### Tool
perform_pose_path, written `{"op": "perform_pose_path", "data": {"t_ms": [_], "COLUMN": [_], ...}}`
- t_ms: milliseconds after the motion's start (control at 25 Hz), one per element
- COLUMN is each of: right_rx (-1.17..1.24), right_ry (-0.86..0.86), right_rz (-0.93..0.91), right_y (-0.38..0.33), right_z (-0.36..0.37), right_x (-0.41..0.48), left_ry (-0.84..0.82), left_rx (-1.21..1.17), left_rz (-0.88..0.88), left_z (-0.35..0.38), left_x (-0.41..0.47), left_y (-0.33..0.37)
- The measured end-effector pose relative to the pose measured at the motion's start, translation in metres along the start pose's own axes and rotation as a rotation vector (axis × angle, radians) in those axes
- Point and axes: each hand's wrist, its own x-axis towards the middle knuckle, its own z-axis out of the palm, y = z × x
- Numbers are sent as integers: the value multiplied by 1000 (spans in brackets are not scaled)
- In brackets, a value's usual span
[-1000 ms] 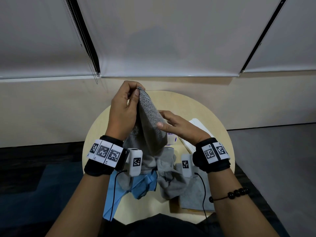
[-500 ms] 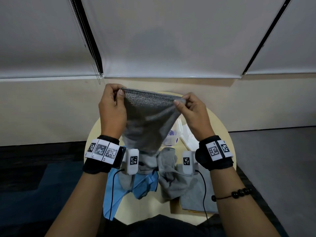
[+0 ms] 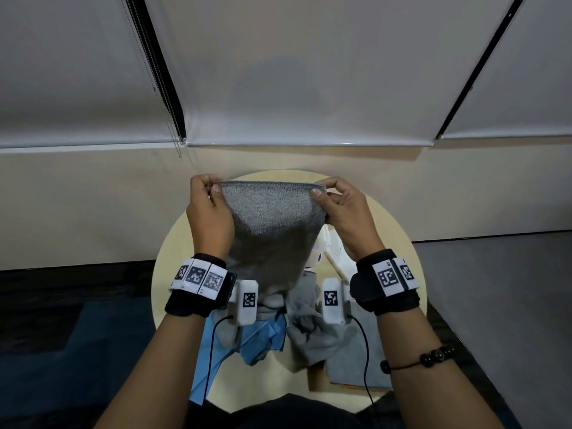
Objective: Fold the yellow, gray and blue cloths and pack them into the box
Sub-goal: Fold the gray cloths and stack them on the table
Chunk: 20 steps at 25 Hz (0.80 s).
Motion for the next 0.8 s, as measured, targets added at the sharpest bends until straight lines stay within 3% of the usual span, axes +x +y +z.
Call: {"op": "perform_pose_path", "data": {"t_ms": [120, 200, 320, 480, 640, 800], "right_rx": [-14, -35, -105, -287, -346, -357], "right_ry": [-54, -88, -105, -142, -169, -188], "right_rz": [52, 88, 132, 100, 80, 76], "right_y": [6, 12, 17, 22, 29, 31], "right_z": [9, 15, 19, 22, 22, 22], "right_x": [-5, -8, -12, -15, -16, -17], "left_ry": [-96, -180, -382, -640, -727, -701], "left_rx": [130, 233, 80, -15, 19, 81], "left_rz": [-95, -66, 83, 88, 91, 161], "left_z": [2, 2, 2, 4, 7, 10], "left_x": [-6, -11, -16, -14, -14, -17], "left_y": [-13, -17, -7, 7, 5, 6]}}
